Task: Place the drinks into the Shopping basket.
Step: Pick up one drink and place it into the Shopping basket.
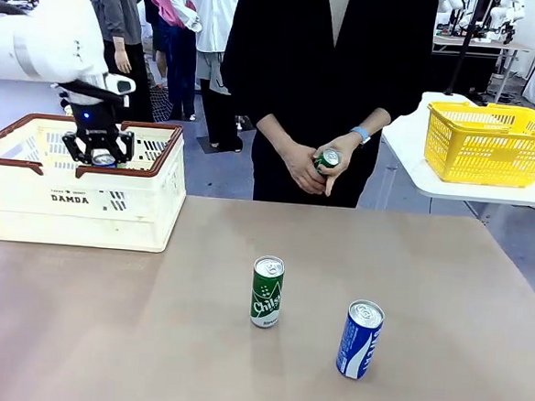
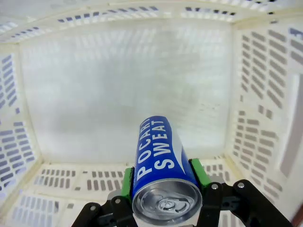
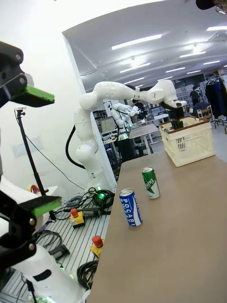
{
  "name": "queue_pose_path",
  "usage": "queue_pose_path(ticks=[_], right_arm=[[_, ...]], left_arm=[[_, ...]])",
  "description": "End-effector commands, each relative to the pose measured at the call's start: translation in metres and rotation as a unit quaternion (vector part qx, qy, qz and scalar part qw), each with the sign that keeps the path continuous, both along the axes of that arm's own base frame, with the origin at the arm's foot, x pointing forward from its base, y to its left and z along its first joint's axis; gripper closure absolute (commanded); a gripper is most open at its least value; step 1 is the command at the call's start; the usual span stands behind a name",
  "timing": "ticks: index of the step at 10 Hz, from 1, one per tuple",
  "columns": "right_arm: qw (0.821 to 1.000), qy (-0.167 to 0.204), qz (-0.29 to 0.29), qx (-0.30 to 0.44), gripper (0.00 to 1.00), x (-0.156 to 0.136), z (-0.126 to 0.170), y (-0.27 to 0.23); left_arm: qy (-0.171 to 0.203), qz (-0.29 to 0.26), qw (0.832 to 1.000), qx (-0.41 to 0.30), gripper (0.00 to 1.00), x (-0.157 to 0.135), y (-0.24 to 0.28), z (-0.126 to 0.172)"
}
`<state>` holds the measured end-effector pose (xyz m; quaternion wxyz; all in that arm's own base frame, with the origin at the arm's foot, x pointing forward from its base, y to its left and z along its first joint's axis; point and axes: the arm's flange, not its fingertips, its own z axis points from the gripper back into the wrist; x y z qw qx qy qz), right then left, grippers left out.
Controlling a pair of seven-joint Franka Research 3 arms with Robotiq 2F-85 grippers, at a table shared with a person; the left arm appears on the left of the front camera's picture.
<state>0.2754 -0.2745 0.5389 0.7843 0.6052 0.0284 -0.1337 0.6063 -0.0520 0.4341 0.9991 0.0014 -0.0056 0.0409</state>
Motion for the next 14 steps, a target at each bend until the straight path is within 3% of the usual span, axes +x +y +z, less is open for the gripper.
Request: queue_pose_path(ticks=[1,4,5,6,9,10,11,12,13,14], right_arm=[[1.0,0.004,0.0,0.003,0.0,0.0,0.004,0.001],[1.0,0.004,0.0,0.003,0.0,0.0,0.004,0.001],[1.0,0.004,0.0,0.003,0.0,0.0,0.004,0.001],[1.0,0.004,0.0,0.003,0.0,0.0,0.004,0.001],[1.0,0.004,0.0,0.003,0.0,0.0,0.004,0.001],[1.0,0.004,0.0,0.003,0.0,0.0,0.004,0.001],[1.0,0.004,0.0,0.003,0.0,0.0,0.004,0.001],[1.0,0.004,0.0,0.003,0.0,0.0,0.004,0.001],[1.0,0.004,0.0,0.003,0.0,0.0,0.004,0.001],[1.0,0.004,0.0,0.003,0.0,0.0,0.004,0.001]], left_arm=[[-0.008,0.011,1.0,0.026,1.0,0.001,-0.004,-0.007],[0.004,0.01,1.0,0.017,1.0,0.008,0.001,-0.023],[0.001,0.012,1.0,0.012,0.54,0.007,0.003,-0.026],[-0.003,0.01,1.0,0.009,0.0,0.006,0.004,-0.026],[-0.045,0.018,0.999,-0.024,0.0,-0.005,0.013,0.007],[-0.078,0.023,0.995,-0.055,0.0,-0.015,0.019,0.034],[-0.119,0.026,0.988,-0.094,0.0,-0.036,0.024,0.081],[-0.131,0.027,0.981,-0.141,0.0,-0.063,0.028,0.126],[-0.105,0.01,0.971,-0.212,0.0,-0.093,0.035,0.165],[-0.083,-0.041,0.949,-0.3,0.0,-0.125,0.05,0.192]])
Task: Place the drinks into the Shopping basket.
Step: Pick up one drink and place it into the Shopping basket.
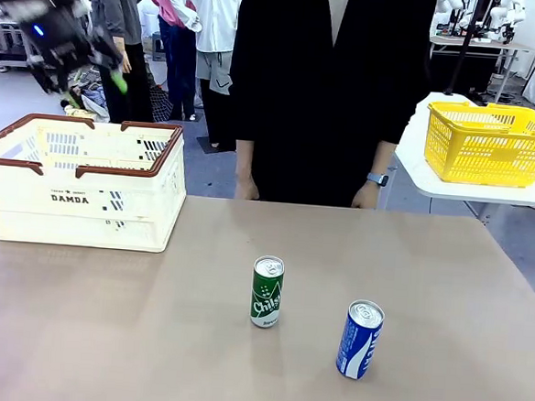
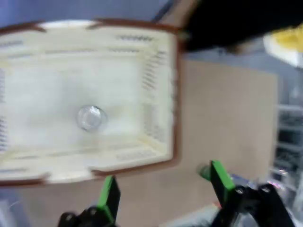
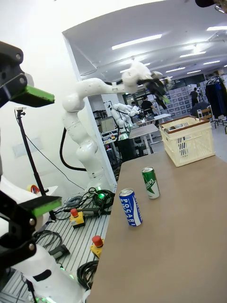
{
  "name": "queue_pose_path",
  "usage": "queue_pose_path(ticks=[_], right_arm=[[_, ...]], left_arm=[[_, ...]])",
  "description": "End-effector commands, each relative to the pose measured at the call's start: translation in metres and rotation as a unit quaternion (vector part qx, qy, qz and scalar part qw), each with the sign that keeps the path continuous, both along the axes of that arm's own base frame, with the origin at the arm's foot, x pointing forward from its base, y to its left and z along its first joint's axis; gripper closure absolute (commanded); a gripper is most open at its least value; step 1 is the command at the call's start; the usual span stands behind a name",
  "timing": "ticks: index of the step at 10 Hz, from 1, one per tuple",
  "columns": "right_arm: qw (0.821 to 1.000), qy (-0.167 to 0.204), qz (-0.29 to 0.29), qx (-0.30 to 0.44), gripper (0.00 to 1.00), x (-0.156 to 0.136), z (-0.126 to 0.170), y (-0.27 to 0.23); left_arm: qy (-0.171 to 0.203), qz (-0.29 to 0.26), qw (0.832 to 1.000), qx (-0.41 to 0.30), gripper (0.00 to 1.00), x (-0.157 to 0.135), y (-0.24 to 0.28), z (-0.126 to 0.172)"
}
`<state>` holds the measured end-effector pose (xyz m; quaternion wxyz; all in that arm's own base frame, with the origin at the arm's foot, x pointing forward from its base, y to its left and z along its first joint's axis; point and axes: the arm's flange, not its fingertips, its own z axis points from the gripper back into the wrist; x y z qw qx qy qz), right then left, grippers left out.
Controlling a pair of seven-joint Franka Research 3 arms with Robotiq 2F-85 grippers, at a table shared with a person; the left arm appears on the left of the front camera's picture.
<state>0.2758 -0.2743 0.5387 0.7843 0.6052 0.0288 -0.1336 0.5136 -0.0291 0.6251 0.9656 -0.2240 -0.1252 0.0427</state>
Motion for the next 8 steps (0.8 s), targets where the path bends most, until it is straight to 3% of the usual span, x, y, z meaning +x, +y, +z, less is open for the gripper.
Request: queue_pose_path(ticks=[1,2,3,4,7,8], right_arm=[[1.0,0.004,0.0,0.003,0.0,-0.001,0.004,0.001],[1.0,0.004,0.0,0.003,0.0,-0.001,0.004,0.001],[1.0,0.004,0.0,0.003,0.0,-0.001,0.004,0.001],[1.0,0.004,0.0,0.003,0.0,-0.001,0.004,0.001],[1.0,0.004,0.0,0.003,0.0,-0.001,0.004,0.001],[1.0,0.004,0.0,0.003,0.0,-0.001,0.004,0.001]], left_arm=[[0.053,-0.144,0.979,-0.135,0.0,-0.064,0.05,0.011],[0.051,-0.214,0.949,-0.227,0.0,-0.101,0.081,0.009],[0.022,-0.26,0.918,-0.299,0.0,-0.133,0.109,-0.004],[0.003,-0.258,0.9,-0.35,0.0,-0.164,0.135,-0.029],[-0.026,-0.182,0.878,-0.442,0.0,-0.22,0.174,-0.114],[-0.006,-0.169,0.878,-0.447,0.0,-0.22,0.173,-0.136]])
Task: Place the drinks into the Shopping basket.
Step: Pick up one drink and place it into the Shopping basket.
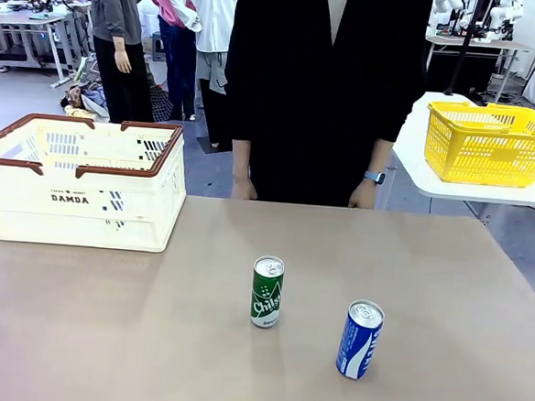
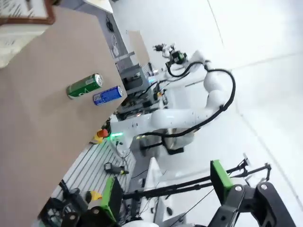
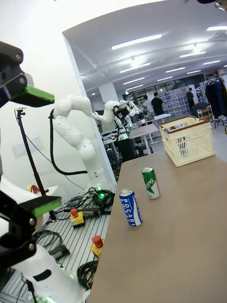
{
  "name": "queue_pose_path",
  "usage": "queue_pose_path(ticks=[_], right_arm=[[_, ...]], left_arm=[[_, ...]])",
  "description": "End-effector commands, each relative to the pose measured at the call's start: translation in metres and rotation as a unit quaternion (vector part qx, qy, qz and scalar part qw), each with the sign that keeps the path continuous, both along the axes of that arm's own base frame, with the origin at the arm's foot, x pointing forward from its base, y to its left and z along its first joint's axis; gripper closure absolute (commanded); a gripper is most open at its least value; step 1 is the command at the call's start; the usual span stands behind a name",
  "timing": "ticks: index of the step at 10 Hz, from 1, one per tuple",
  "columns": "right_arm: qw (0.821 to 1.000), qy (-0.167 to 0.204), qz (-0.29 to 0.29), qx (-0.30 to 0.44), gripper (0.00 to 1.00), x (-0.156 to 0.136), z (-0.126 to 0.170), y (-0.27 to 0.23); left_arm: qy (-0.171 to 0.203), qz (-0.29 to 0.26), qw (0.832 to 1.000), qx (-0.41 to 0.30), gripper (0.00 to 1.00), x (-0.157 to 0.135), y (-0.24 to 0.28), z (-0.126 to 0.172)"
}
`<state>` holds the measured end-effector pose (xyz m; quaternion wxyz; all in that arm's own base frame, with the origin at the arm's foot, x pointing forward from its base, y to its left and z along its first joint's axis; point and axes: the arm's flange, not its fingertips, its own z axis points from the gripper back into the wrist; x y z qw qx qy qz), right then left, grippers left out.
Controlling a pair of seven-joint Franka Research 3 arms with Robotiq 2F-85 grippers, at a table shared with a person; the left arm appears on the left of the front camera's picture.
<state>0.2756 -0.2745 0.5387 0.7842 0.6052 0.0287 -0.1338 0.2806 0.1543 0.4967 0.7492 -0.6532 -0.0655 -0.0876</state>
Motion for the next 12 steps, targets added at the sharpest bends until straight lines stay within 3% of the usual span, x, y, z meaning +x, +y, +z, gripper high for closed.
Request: queue_pose_path(ticks=[1,2,12], right_arm=[[1.0,0.004,0.0,0.003,0.0,-0.001,0.004,0.001],[1.0,0.004,0.0,0.003,0.0,-0.001,0.004,0.001],[1.0,0.004,0.0,0.003,0.0,-0.001,0.004,0.001]], left_arm=[[0.083,0.029,0.995,0.049,0.0,0.036,-0.032,-0.018],[0.0,0.0,1.0,0.0,0.0,0.0,0.0,0.0],[0.0,0.0,1.0,0.0,0.0,0.0,0.0,0.0]])
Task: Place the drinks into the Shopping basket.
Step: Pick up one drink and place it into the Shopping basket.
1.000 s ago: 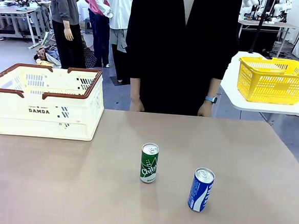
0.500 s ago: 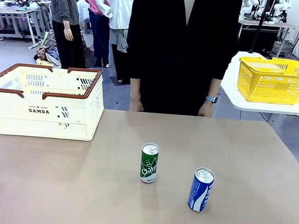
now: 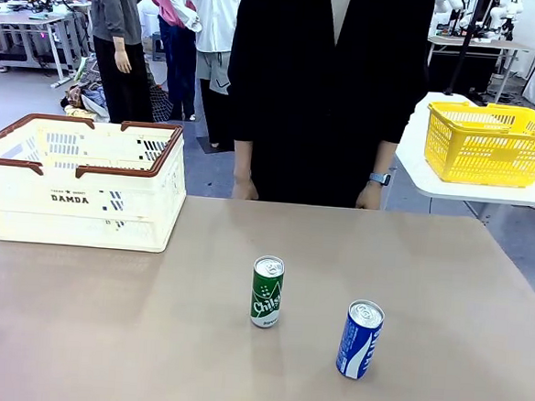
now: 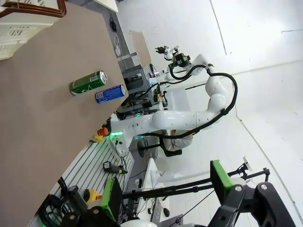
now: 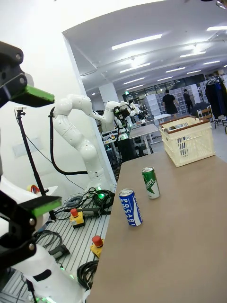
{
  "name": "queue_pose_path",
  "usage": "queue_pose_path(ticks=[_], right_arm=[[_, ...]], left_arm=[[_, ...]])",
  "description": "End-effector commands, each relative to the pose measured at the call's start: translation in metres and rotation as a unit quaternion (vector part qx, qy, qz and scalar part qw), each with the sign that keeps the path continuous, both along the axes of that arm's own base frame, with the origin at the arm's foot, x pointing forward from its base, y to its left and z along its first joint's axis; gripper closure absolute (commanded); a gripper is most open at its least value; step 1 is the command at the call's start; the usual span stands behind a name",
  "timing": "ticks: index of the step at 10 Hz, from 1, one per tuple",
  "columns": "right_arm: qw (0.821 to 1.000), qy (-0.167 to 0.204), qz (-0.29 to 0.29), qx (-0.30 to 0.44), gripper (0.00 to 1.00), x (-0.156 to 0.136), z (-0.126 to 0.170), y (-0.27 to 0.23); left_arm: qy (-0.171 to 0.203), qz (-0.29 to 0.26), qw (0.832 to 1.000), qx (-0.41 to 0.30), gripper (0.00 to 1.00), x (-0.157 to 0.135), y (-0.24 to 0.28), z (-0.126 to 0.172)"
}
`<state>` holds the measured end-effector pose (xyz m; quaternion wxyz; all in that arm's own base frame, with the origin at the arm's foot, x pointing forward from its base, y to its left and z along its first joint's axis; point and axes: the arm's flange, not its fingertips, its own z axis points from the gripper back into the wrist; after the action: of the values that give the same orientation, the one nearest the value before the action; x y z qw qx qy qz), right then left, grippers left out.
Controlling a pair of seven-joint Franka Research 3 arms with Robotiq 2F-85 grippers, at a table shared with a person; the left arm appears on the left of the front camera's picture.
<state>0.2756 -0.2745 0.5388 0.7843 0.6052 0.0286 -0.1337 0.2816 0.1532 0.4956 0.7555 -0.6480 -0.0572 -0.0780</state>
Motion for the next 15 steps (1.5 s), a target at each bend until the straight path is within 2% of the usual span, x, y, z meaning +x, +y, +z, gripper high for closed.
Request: queue_pose_path(ticks=[1,10,11,12,13,15], right_arm=[[1.0,0.004,0.0,0.003,0.0,-0.001,0.004,0.001],[1.0,0.004,0.0,0.003,0.0,-0.001,0.004,0.001],[1.0,0.004,0.0,0.003,0.0,-0.001,0.004,0.001],[1.0,0.004,0.0,0.003,0.0,-0.001,0.004,0.001],[1.0,0.004,0.0,0.003,0.0,-0.001,0.004,0.001],[1.0,0.004,0.0,0.003,0.0,-0.001,0.004,0.001]], left_arm=[[-0.012,-0.003,1.0,-0.008,0.0,-0.001,0.001,0.001],[-0.012,-0.003,1.0,-0.008,0.0,-0.001,0.001,0.001],[-0.001,0.0,1.0,0.0,0.0,0.0,0.0,0.0],[0.007,-0.005,0.999,0.033,0.0,-0.01,-0.004,0.012],[-0.007,-0.012,0.997,0.071,0.0,-0.012,-0.022,0.022],[-0.021,-0.076,0.991,0.104,0.0,-0.018,-0.067,0.031]])
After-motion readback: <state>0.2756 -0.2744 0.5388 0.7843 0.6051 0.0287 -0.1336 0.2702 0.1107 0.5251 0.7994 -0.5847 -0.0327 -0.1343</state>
